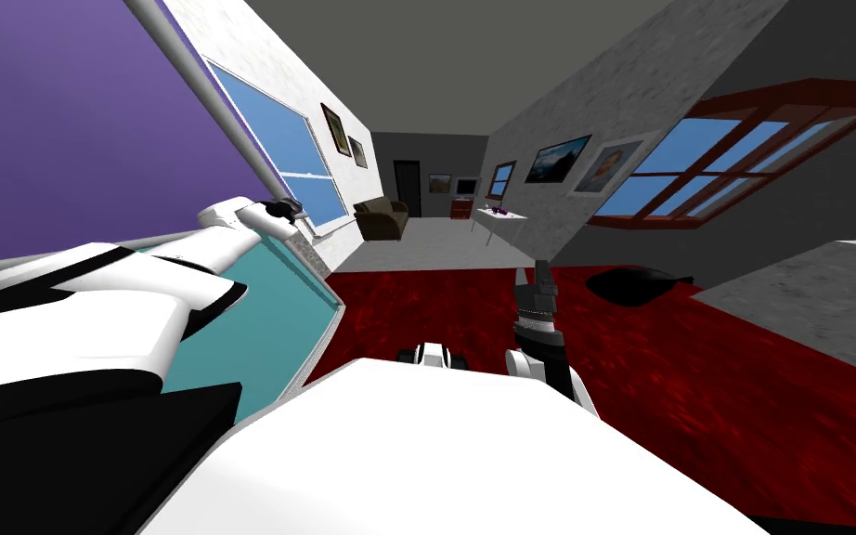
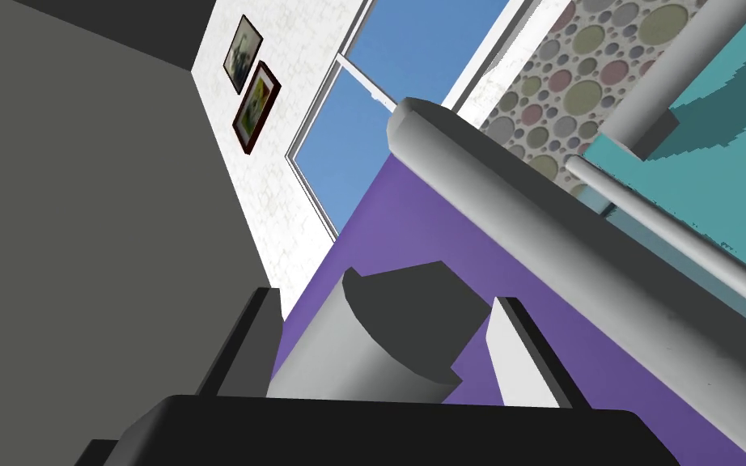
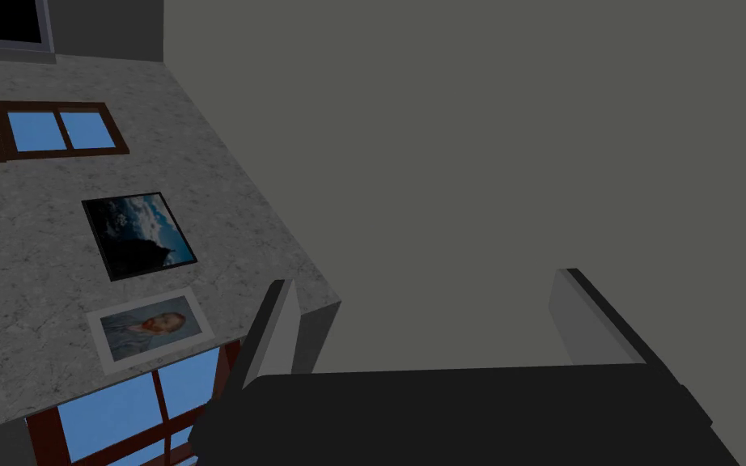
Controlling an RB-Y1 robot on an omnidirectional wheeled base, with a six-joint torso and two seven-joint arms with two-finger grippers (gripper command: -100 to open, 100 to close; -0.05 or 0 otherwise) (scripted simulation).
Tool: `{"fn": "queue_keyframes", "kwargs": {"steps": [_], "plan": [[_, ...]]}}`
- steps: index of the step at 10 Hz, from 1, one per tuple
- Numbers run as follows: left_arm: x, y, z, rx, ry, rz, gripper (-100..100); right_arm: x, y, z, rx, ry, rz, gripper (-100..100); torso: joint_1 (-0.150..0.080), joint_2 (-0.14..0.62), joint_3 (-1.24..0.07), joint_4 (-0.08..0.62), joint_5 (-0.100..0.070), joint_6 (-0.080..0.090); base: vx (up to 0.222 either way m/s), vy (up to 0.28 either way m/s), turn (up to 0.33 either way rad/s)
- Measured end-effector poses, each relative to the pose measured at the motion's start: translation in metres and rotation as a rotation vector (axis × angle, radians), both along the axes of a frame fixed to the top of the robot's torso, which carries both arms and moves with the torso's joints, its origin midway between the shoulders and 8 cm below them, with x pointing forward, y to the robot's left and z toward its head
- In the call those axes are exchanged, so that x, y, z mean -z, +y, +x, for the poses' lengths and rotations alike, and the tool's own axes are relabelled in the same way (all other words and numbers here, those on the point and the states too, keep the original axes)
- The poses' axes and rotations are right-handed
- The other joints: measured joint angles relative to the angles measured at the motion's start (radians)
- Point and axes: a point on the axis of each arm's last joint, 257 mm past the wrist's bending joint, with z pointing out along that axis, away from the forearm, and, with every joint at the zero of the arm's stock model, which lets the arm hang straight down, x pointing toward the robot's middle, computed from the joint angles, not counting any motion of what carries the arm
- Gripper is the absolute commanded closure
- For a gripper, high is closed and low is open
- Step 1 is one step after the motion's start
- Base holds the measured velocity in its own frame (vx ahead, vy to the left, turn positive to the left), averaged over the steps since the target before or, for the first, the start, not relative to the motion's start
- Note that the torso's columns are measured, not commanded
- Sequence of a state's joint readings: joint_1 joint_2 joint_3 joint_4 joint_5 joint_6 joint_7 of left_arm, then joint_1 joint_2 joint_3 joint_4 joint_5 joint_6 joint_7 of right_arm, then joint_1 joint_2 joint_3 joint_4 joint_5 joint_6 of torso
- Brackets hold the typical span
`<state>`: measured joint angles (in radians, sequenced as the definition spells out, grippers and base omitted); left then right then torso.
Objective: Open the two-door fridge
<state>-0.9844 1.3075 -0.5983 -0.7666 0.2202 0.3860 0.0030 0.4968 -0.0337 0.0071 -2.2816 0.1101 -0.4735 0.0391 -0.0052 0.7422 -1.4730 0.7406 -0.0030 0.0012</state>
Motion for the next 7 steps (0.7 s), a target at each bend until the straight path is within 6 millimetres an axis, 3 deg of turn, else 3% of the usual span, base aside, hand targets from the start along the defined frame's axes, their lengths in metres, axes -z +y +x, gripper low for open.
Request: {"fn": "queue_keyframes", "kwargs": {"steps": [6, 7], "plan": [[-0.003, -0.051, 0.033, 0.121, -0.007, -0.009, 100, 0.0, 0.0, 0.0, 0.0, 0.0, 0.0, 0, 0.001, 0.003, 0.002, 0.002, 0.0, 0.0, -0.258, -0.078, -0.072], [-0.001, -0.059, 0.04, 0.141, -0.004, -0.004, 100, 0.0, 0.0, 0.0, 0.0, 0.0, 0.0, 0, 0.001, 0.0, 0.0, 0.002, -0.001, -0.002, -0.088, -0.048, -0.009]]}}
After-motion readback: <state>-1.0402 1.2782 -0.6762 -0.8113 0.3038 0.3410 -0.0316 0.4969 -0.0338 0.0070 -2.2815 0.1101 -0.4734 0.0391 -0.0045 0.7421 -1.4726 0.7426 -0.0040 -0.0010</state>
